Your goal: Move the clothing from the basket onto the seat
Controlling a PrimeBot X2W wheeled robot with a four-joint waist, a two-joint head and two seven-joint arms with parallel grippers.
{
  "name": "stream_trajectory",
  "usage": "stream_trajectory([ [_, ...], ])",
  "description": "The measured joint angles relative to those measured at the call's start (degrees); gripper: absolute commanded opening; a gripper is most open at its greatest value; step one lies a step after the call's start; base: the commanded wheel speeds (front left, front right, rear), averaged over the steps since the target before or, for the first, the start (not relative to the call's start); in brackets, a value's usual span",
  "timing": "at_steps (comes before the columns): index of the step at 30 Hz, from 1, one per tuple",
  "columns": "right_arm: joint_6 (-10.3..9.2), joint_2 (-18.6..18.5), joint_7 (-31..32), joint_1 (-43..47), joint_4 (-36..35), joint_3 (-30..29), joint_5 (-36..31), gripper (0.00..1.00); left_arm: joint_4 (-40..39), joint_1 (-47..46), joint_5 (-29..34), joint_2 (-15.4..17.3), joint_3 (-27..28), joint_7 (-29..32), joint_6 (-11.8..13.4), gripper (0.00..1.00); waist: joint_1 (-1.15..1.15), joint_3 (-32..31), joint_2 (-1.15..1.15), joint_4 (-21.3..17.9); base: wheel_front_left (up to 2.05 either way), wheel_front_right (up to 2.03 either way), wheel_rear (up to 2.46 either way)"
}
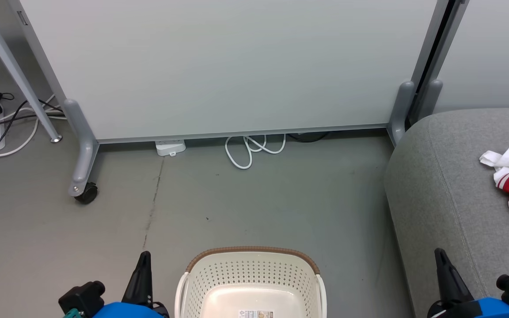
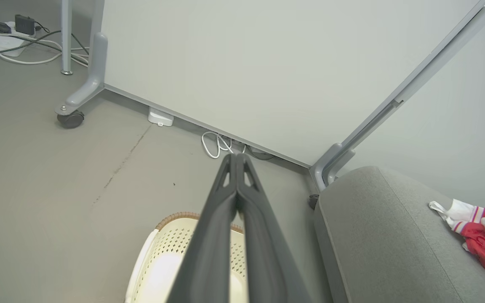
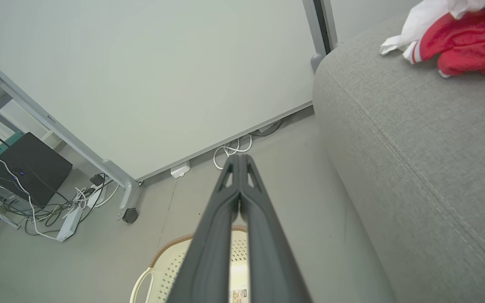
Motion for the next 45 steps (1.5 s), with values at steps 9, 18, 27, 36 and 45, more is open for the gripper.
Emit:
stream_trajectory([
  [9,-0.01,0.0,1.5,-1.0,0.0,0.0,8.2,0.00,-1.3,-0.9,-8.0,0.2,1.3,1.9,0.0,0.00,0.01,0.1,0.00,-0.4,0.00,0.00,0.00],
  [18,-0.01,0.0,2.9,-2.1,-0.1,0.0,15.7,0.00,-2.5,-1.2,-15.1,0.4,2.7,3.4,0.0,0.00,0.01,0.1,0.00,-0.8,0.00,0.00,0.00],
  [27,-0.01,0.0,4.0,-2.9,-0.1,-0.1,22.4,0.00,-3.6,-1.9,-21.6,0.5,3.7,5.1,0.0,0.00,0.01,0.2,0.00,-1.3,0.00,0.00,0.00],
  [36,-0.01,0.0,5.2,-3.9,-0.2,-0.1,28.6,0.00,-4.5,-2.3,-27.5,0.6,4.9,6.5,0.0,0.00,0.01,0.3,0.00,-1.7,0.00,0.00,0.00],
  [45,-0.01,-0.1,6.1,-4.8,-0.2,-0.1,34.5,0.00,-5.4,-2.8,-32.8,0.6,6.1,8.0,0.0,0.00,0.00,0.4,0.00,-2.1,0.00,0.00,0.00],
])
